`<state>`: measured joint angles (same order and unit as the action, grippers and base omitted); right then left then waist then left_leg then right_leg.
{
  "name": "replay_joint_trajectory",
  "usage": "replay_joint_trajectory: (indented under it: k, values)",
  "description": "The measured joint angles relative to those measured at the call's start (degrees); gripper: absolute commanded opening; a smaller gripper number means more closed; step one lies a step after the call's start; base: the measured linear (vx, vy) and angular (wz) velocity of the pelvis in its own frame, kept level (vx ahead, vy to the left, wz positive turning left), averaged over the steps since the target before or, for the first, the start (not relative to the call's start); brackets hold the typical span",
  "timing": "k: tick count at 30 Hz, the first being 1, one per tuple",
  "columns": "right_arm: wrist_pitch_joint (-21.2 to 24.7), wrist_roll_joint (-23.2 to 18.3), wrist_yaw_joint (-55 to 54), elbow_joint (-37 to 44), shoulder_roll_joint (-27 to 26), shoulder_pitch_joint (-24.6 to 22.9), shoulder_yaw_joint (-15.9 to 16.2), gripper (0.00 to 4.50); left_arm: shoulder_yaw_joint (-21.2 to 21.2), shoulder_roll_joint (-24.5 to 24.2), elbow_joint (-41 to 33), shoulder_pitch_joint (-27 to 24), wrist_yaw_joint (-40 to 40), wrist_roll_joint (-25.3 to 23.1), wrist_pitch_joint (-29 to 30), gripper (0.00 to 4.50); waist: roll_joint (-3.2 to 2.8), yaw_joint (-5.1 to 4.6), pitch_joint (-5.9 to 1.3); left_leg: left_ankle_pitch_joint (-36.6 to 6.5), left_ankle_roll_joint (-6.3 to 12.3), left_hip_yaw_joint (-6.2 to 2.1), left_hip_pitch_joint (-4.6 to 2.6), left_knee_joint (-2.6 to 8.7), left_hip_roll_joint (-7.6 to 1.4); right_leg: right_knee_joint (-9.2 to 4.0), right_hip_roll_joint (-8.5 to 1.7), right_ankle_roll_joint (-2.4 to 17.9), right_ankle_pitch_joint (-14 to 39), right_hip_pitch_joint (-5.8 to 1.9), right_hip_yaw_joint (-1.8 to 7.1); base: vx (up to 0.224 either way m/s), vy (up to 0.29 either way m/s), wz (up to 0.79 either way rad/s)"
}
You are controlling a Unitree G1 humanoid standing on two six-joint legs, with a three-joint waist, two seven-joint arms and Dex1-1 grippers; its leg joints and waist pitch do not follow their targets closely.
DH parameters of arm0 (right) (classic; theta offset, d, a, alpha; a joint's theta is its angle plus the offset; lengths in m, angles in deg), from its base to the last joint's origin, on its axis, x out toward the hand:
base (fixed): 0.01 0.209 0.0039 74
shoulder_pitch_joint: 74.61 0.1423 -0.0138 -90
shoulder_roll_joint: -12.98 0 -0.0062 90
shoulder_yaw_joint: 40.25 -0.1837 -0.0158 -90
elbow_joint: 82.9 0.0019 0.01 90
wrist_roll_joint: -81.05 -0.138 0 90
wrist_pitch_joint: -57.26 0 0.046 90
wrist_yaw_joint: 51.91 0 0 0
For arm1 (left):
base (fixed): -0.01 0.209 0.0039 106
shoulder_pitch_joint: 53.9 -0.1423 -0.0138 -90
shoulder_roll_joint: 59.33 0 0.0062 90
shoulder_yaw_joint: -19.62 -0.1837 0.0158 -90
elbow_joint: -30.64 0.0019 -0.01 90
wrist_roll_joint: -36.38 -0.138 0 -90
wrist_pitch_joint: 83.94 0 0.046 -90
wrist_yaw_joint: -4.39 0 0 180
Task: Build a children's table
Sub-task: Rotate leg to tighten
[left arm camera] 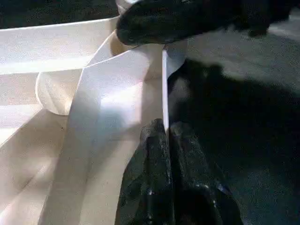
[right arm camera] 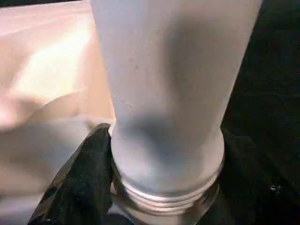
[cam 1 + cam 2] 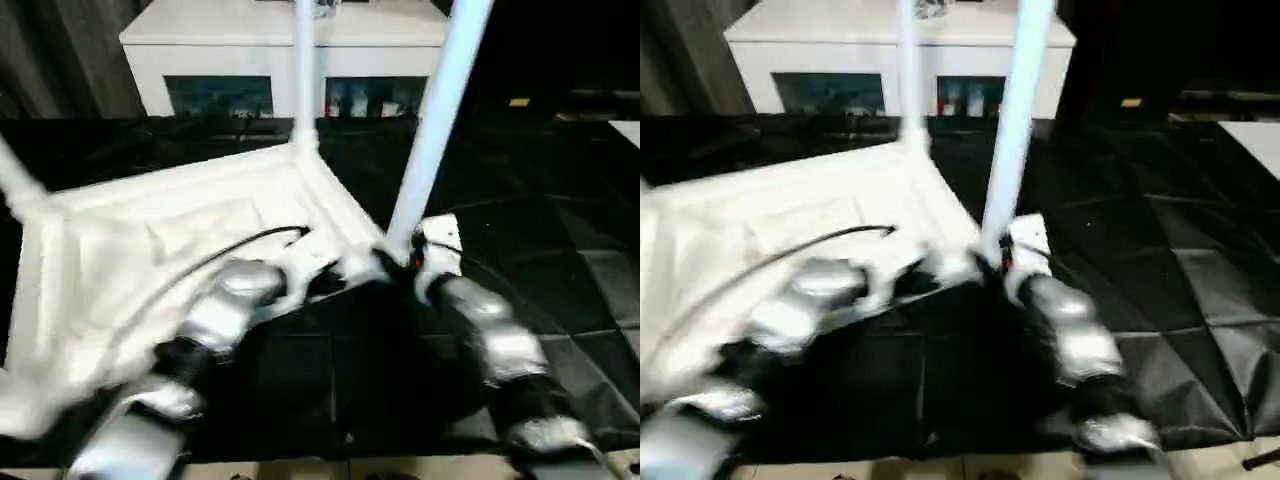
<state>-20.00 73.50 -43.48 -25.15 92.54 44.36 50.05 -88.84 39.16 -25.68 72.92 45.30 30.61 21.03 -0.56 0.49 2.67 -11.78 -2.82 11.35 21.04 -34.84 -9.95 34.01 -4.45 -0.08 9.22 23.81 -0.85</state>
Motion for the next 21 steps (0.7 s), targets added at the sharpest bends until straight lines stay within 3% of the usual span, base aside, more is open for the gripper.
replay_joint_trajectory:
  k: [4, 5, 8, 13, 17, 21]
  values:
    - [-3.16, 1.21, -7.45, -6.84, -2.80, 4.04, -1.30, 2.73, -0.07, 3.89, 3.93, 2.15, -5.67, -1.29, 0.08, 0.00, -0.24, 0.19, -0.15, 0.00, 0.01, -0.01, 0.00, 0.02, 0.02, 0.01, -0.03, 0.00, 0.00, -0.09, 0.00, 0.000, 0.000, 0.00]
    - [-4.17, 1.20, -7.46, -8.25, -2.88, 4.71, -1.68, 3.08, -0.07, 4.28, 4.56, 2.41, -6.30, -1.61, -0.33, 0.00, -0.29, 0.24, -0.19, 0.00, 0.01, -0.01, 0.00, 0.03, 0.01, 0.00, -0.03, 0.00, 0.00, -0.11, -0.01, 0.000, 0.000, 0.00]
    - [-6.11, 1.20, -6.66, -9.07, -2.86, 4.66, -2.23, 3.46, -0.07, 4.48, 5.09, 2.71, -6.39, -1.91, -1.01, 0.00, -0.33, 0.45, -0.17, 0.00, 0.01, -0.02, 0.05, 0.07, 0.00, 0.00, -0.03, -0.01, 0.00, -0.06, -0.04, 0.000, 0.000, 0.00]
    - [-7.50, 1.62, -4.52, -8.85, -2.17, 4.28, -2.08, 3.87, -0.07, 3.34, 4.97, 2.71, -5.99, -1.89, -1.40, 0.00, -0.39, 0.46, -0.13, 0.00, 0.02, -0.02, 0.11, 0.09, 0.00, 0.02, -0.03, 0.00, 0.00, 0.04, -0.05, 0.000, 0.000, 0.00]
    - [-6.98, 2.00, 0.52, -3.17, 1.21, 1.38, 0.37, 3.94, -0.51, 0.95, 2.02, 1.24, -3.41, -1.86, -1.70, 0.00, -0.42, 0.35, -0.11, 0.00, 0.01, -0.02, 0.14, 0.21, -0.02, 0.01, -0.01, -0.02, 0.01, 0.15, -0.08, 0.000, 0.000, 0.00]
    - [-2.63, 0.53, 15.27, 7.84, 9.91, -4.11, 4.31, 3.94, -1.14, -2.82, -1.75, -0.57, 0.93, -1.52, -2.13, 0.00, -0.43, 0.72, -0.10, 0.00, 0.02, -0.03, 0.14, 0.31, -0.12, -0.02, 0.07, -0.18, 0.11, 0.16, -0.16, 0.000, 0.000, 0.00]
